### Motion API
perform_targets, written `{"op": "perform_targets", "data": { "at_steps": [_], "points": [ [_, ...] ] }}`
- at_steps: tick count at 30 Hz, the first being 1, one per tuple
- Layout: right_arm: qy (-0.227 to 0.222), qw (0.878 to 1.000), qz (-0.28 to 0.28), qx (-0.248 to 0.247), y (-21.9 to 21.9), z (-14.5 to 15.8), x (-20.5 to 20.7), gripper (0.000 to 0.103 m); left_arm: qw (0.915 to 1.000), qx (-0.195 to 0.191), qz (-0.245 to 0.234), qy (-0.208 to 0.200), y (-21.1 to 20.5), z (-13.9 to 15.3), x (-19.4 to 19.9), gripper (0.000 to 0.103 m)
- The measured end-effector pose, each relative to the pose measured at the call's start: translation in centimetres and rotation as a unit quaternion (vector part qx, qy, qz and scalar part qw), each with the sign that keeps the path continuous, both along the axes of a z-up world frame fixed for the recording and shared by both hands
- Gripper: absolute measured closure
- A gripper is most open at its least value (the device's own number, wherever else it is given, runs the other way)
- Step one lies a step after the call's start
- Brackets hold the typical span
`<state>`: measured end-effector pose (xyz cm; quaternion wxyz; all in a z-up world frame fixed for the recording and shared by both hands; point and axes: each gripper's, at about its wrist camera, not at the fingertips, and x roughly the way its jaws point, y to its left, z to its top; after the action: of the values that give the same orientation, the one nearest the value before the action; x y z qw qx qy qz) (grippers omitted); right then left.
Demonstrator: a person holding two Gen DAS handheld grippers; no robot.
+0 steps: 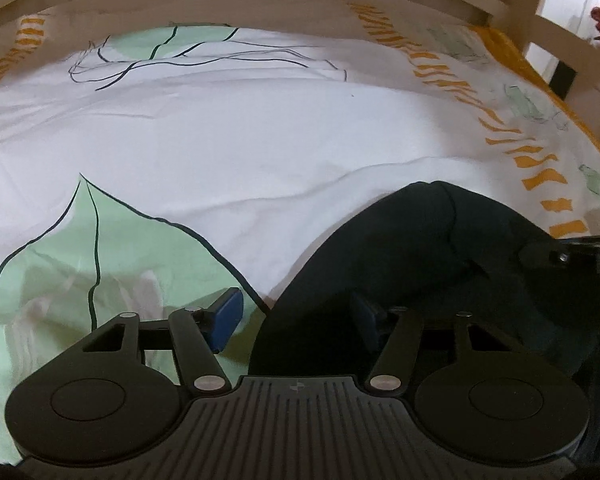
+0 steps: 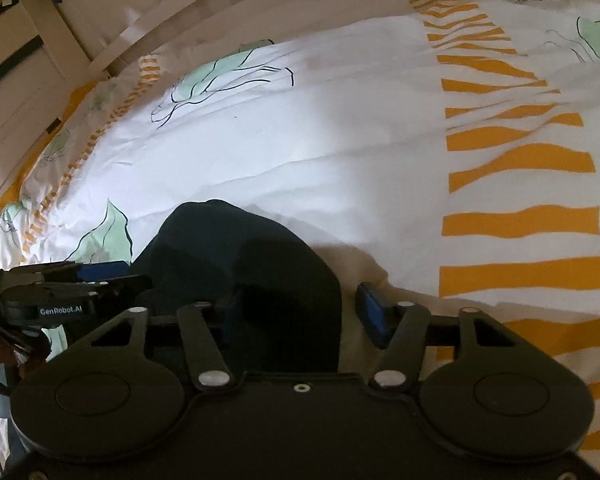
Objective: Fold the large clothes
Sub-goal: 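Grasp the hoodie hood edge with both grippers and lift it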
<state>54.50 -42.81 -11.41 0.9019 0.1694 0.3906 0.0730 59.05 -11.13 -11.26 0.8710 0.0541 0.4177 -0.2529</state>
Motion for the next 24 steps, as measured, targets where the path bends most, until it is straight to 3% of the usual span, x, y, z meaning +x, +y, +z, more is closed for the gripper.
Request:
{"op": "perform_targets", "data": {
  "at_steps": [1,4,9,15,20,24],
  "points": [
    [-0.002,1.000,0.002,0.001,0.0,0.1,-0.1,0.069,0.9999,-0.006,-0.012,-0.009,0.2,0.1,-0.4,0.081],
    [-0.019,1.000,0.011,-0.008,0.5,0.7,-0.7,0.081,0.9979,0.017,-0.023,-0.058,-0.1,0.8,-2.0,0.098],
    [-0.070,0.995,0.028,-0.067,2.3,2.7,-2.5,0.084,0.9939,0.017,-0.019,-0.108,0.3,2.2,-4.3,0.098],
    [-0.153,0.980,0.054,-0.113,4.2,6.0,-6.8,0.085,0.9858,0.010,-0.012,-0.167,1.1,5.1,-8.2,0.098],
    [-0.220,0.958,0.090,-0.157,6.1,8.5,-12.3,0.085,0.9739,-0.003,-0.014,-0.227,2.3,7.7,-14.0,0.098],
    [-0.267,0.930,0.125,-0.221,7.9,9.1,-17.3,0.085,0.9603,0.006,-0.043,-0.276,3.2,8.8,-19.8,0.098]
  ]
}}
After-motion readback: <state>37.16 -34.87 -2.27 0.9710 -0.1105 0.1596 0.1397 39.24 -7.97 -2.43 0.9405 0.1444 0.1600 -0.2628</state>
